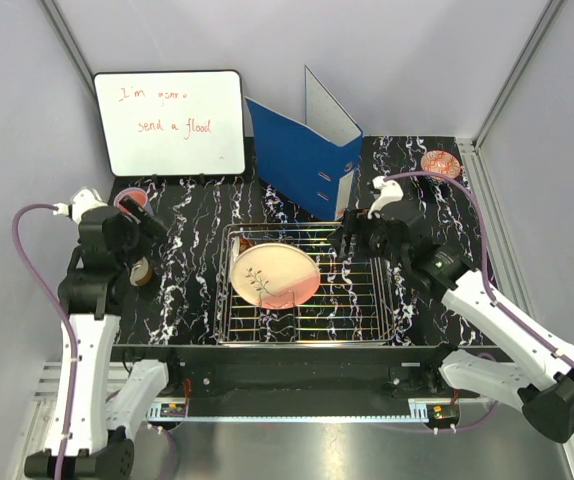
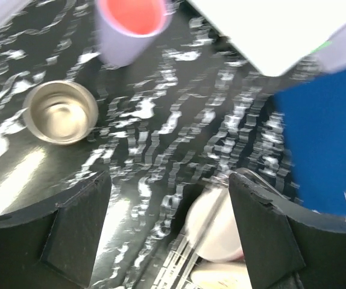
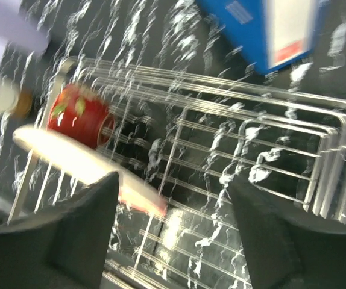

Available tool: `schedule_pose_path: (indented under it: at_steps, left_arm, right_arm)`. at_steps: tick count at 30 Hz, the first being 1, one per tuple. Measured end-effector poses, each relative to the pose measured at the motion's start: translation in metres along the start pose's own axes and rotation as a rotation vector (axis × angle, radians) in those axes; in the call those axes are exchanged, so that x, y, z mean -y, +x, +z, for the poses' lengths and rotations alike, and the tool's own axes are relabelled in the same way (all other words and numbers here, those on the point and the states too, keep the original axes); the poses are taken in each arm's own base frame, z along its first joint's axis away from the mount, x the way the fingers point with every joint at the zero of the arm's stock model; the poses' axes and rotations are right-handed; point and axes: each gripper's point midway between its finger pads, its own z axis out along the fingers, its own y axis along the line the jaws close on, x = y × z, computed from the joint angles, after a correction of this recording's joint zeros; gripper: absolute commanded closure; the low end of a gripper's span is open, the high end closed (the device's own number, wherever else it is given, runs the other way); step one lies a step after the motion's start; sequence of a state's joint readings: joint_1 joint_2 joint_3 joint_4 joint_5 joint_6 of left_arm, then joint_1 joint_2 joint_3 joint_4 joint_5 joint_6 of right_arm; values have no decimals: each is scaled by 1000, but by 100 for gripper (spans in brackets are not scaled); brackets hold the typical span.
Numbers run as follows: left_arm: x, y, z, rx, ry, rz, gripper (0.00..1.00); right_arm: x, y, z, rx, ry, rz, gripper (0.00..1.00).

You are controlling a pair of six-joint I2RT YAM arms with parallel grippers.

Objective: Unload the mixed dishes from the dish rack
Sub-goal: Pick up the plate from the dish rack.

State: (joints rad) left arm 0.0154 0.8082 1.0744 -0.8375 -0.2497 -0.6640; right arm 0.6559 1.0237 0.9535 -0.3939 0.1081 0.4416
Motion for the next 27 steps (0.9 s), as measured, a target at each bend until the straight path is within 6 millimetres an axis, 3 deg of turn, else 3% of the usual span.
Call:
schedule_pose_path:
  at_steps: [4,12,18,19,22,27]
  left_arm:
    - [21,17,-13,-38,137,25,17]
    - [47,99,10,-328,228,218,17]
    - [60,105,6,-340,288,249,17]
    - [62,105,5,-337,298,253,17]
    - [67,108,3,-343,326,268,17]
    - [69,120,1,-372,354,291,17]
  right_arm:
    - [-18,15,2,-68,-122,-54,32]
    - [-38,29,-5,-97,-295,-165,29]
    - [-54,43,-5,-127,-405,-231,34]
    - [-57,45,-2,-132,-417,-240,42]
    - [-59,54,11,-154,-431,-268,48]
    - [-57,77,42,-215,-422,-298,49]
